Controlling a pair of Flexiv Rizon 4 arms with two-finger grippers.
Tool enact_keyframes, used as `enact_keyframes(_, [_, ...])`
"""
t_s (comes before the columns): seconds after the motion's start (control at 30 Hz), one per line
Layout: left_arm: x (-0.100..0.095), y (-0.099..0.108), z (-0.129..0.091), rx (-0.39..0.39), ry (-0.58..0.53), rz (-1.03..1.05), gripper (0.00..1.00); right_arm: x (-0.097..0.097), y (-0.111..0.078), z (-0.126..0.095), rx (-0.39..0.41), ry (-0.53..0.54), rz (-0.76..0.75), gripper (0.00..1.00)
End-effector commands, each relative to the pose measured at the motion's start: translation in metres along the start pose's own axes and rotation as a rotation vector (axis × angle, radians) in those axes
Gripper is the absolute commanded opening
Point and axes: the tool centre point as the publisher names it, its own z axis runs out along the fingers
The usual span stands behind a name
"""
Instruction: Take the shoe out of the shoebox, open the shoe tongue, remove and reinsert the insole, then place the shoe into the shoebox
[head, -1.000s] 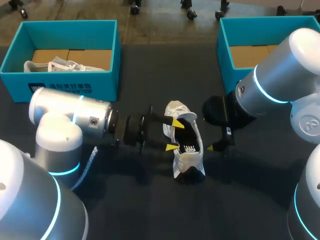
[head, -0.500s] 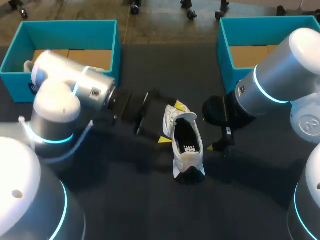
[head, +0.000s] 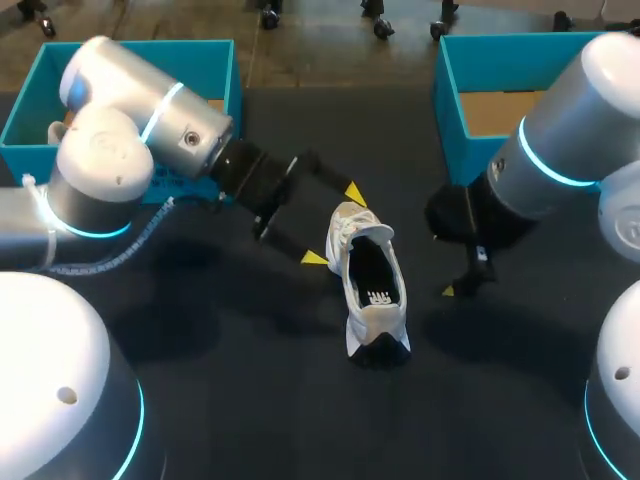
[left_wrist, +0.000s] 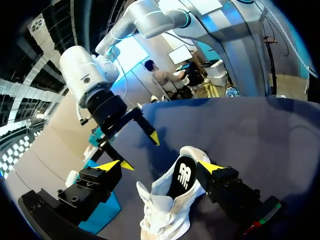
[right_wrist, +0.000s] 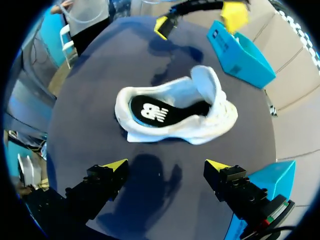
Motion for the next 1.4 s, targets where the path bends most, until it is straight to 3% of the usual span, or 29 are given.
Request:
enact_keyframes(0.03, [-0.001,-0.001,-0.003,-0.002,0.04,0.0,1.0,0.005,-0.011,-0.028,0.031,0.006,0.024,1.0])
enact_keyframes(0.5, [-0.001,-0.001,-0.003,-0.002,0.04,0.0,1.0,-0.009,-0.024,-0.086,0.031,0.071,0.079,1.0])
enact_keyframes(0.9, [0.002,-0.004,-0.004,0.006,0.044,0.0,1.0,-0.024,-0.037,-0.125,0.109,0.098,0.155,1.0])
enact_keyframes(1.23, [0.012,-0.013,-0.008,-0.088,0.261,0.111,1.0,-0.024,-0.046,-0.144,0.11,0.106,0.117,1.0])
enact_keyframes(1.4, [0.002,-0.014,-0.014,-0.05,0.354,0.122,1.0,-0.024,-0.049,-0.147,0.114,0.101,0.121,1.0])
